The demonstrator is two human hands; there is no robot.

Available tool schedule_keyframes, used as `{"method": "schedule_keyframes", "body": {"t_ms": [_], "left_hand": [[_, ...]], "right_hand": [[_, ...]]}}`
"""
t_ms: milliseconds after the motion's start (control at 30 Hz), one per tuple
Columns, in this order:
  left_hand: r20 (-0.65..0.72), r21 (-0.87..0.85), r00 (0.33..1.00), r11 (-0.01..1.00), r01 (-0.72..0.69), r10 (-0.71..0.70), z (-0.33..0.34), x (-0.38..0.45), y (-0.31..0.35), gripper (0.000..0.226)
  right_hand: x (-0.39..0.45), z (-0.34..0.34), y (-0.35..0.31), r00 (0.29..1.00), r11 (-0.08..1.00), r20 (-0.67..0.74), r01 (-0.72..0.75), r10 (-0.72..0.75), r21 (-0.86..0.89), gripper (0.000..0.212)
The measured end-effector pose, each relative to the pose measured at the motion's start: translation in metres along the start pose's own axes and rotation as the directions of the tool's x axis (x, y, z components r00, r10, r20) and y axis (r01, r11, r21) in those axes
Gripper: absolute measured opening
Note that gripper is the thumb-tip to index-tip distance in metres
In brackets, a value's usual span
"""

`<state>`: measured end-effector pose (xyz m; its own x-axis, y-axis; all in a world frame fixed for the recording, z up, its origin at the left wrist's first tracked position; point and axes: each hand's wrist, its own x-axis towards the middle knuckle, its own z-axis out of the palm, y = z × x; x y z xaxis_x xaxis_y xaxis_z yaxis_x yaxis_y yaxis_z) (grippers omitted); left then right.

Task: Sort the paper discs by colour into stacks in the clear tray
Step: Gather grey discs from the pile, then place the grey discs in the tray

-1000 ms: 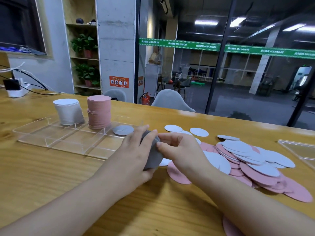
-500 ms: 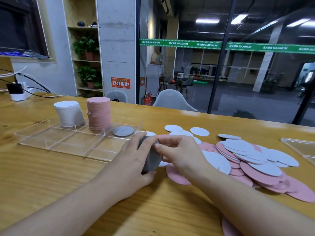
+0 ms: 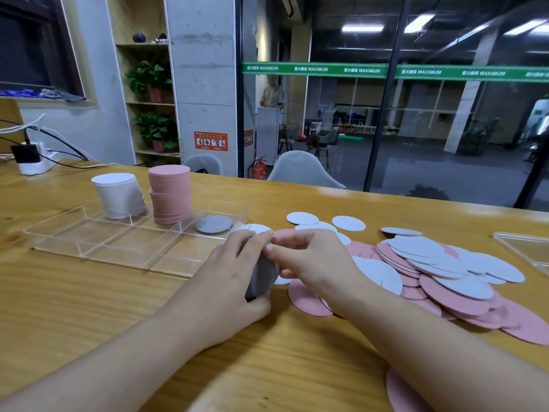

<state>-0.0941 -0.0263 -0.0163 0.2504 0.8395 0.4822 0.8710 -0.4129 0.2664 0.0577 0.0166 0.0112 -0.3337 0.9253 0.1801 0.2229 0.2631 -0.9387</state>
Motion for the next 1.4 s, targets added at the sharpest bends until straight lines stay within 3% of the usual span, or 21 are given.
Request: {"method": "schedule_keyframes", "body": {"t_ms": [200,333,500,600,733,800,867,1133,1400], "left_hand": [[-0.001,-0.056,0.998,0.996,0.07,-0.07,0.0,0.006,-0.003,0.083],[-0.019,-0.052,0.997,0.996,0.072,-0.073,-0.008,0.006,-0.004,0.077],[-0.062,-0.019,0.992,0.994,0.105,-0.106,-0.028,0.018,-0.009,0.075],[-0.092,0.003,0.976,0.98,0.2,-0.199,-0.044,0.034,-0.023,0.072],[-0.088,-0.001,0.921,0.925,0.381,-0.379,-0.064,0.06,-0.047,0.073],[-0.057,0.016,0.899,0.9,0.436,-0.434,-0.069,0.075,-0.056,0.071],[-0.004,0.048,0.891,0.89,0.454,-0.454,-0.071,0.089,-0.064,0.067],[0.315,0.232,0.843,0.897,0.376,-0.435,-0.052,0.127,-0.084,0.067],[0.48,0.304,0.74,0.88,0.364,-0.472,-0.048,0.141,-0.088,0.05]], "right_hand": [[0.001,-0.002,-0.001,1.0,1.0,0.003,-0.022,0.022,0.019,0.02],[0.0,-0.005,-0.005,0.997,0.999,0.074,-0.023,0.02,0.048,0.003],[0.003,-0.015,-0.017,0.991,0.999,0.134,0.021,-0.027,0.05,0.015],[0.006,-0.029,-0.011,0.99,0.926,0.066,0.14,-0.124,-0.351,0.023],[0.008,-0.046,0.003,0.977,0.609,0.13,0.208,-0.17,-0.765,0.034],[0.011,-0.048,0.014,0.975,0.452,0.176,0.219,-0.135,-0.865,0.041],[0.013,-0.046,0.022,0.982,0.401,0.182,0.188,-0.053,-0.896,0.048],[0.018,-0.044,0.03,0.979,0.346,0.197,0.168,0.051,-0.923,0.057],[0.019,-0.044,0.033,0.98,0.355,0.198,0.174,0.031,-0.918,0.057]]}}
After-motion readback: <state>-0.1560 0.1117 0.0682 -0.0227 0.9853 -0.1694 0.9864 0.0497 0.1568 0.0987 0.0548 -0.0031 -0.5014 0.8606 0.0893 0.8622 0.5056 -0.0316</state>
